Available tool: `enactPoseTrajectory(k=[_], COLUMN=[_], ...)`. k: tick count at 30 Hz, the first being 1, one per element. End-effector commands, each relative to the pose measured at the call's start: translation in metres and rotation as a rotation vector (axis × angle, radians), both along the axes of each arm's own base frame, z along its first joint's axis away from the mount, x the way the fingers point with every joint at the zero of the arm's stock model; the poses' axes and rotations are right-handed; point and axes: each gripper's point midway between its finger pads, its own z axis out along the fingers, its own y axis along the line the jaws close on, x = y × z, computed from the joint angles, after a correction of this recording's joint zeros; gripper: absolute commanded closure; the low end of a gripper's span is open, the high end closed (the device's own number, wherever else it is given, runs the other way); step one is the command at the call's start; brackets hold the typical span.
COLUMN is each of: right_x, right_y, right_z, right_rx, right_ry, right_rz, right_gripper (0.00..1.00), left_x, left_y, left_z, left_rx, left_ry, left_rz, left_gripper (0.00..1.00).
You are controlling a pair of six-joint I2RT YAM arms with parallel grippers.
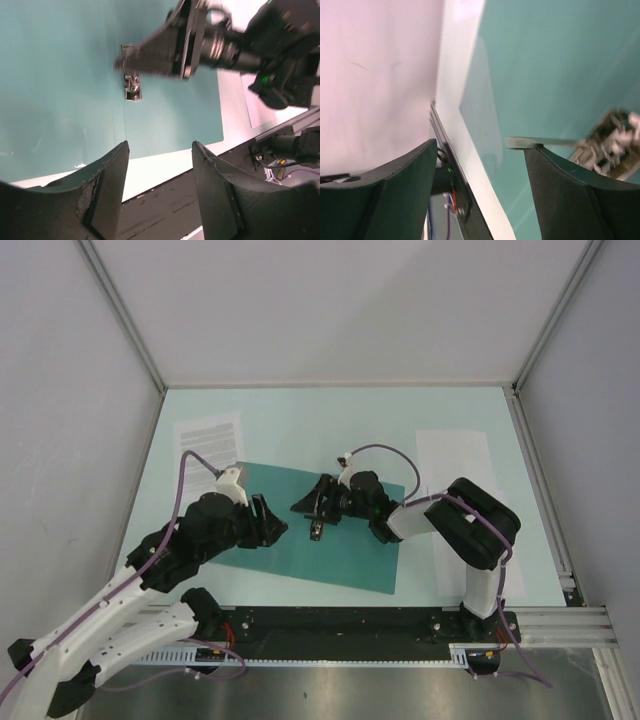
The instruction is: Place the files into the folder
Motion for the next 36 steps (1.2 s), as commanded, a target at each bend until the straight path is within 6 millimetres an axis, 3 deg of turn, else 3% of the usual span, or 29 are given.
enactPoseTrajectory(k=[1,8,15,18,19,21,22,25,35,36], right_x=[0.038,0.065,0.076,0.077,0.079,0.082,0.084,0.080,0.075,0.075], right_y=[0.008,0.002,0.001,0.000,-0.002,-0.009,-0.012,-0.017,-0.009,-0.009], right_z=[0.038,0.024,-0.004,0.000,0.016,0.018,0.030,0.031,0.004,-0.009], right_rx=[0.115,0.063,-0.025,-0.099,-0.106,-0.198,-0.208,-0.224,-0.198,-0.212], right_ry=[-0.097,-0.095,-0.129,-0.198,-0.240,-0.270,-0.291,-0.287,-0.261,-0.240], right_rz=[-0.058,-0.063,0.005,0.051,0.051,0.063,0.064,0.097,0.165,0.171], right_gripper=[0.25,0.25,0.27,0.27,0.27,0.26,0.25,0.24,0.27,0.27], left_x=[-0.005,-0.010,-0.013,-0.019,-0.021,-0.021,-0.023,-0.022,-0.023,-0.024], left_y=[0.007,-0.001,-0.015,-0.029,-0.028,-0.031,-0.028,-0.028,-0.033,-0.032], left_z=[-0.022,-0.036,-0.049,-0.070,-0.089,-0.103,-0.115,-0.128,-0.140,-0.141], left_rx=[0.044,0.020,-0.001,0.006,0.035,0.035,0.050,0.060,0.049,0.054], left_ry=[0.051,0.083,0.117,0.168,0.212,0.226,0.240,0.254,0.280,0.284], left_rz=[0.007,-0.019,-0.079,-0.153,-0.152,-0.156,-0.154,-0.144,-0.148,-0.150], left_gripper=[0.41,0.41,0.41,0.39,0.39,0.38,0.38,0.38,0.39,0.39])
